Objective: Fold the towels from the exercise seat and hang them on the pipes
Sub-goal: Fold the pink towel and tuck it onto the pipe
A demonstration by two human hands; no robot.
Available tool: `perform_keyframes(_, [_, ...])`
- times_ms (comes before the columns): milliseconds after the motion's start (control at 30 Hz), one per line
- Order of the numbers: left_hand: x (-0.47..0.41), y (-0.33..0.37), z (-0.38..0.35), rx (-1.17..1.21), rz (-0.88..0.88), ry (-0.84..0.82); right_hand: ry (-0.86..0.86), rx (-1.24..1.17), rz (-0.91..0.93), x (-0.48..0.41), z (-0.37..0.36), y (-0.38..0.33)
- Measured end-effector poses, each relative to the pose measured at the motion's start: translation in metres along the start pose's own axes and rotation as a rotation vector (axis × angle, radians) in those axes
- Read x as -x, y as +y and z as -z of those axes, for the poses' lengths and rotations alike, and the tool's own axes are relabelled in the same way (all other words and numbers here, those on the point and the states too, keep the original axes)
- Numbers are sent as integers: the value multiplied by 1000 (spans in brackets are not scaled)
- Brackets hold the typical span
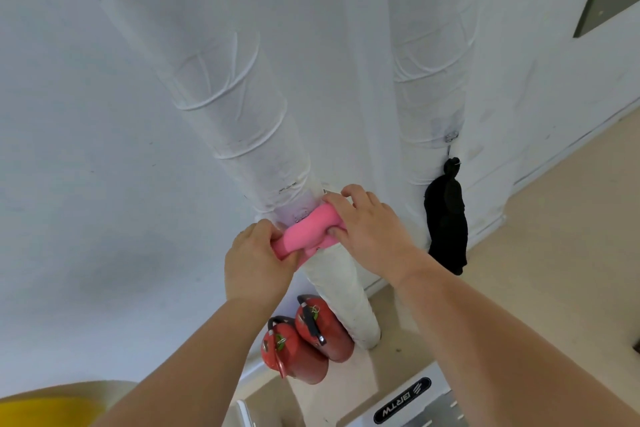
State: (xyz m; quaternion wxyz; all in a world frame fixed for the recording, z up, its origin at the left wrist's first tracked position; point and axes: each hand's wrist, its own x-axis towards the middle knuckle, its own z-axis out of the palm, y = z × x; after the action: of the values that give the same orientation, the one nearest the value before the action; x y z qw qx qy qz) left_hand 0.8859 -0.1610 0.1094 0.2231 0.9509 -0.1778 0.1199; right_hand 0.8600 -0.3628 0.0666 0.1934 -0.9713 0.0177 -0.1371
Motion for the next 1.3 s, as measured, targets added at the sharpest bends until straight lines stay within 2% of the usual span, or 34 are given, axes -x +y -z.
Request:
perform_keyframes(267, [-2,8,17,-50,10,-92,-43,23,-50,12,7,-10])
perform_keyframes(467, [12,21,40,-122,87,-160,-111,43,-108,40,37,-26])
perform_keyframes(567, [21,30,54,-138,67,-161,-143,58,-128,57,56,-39])
perform_keyframes(800, [64,39,92,-101,-162,-191,-191,156,-265,127,99,-75])
perform_keyframes(900, [89,30,100,-63,-265,-249,-149,172,-375,176,108,-93])
perform_keyframes(1100, [154,12,105,60,-446,-485,-184,183,-722,290,111,-153])
perform_keyframes(1300, [237,34,101,124,-676,-685,-242,196,-961,417,113,-213])
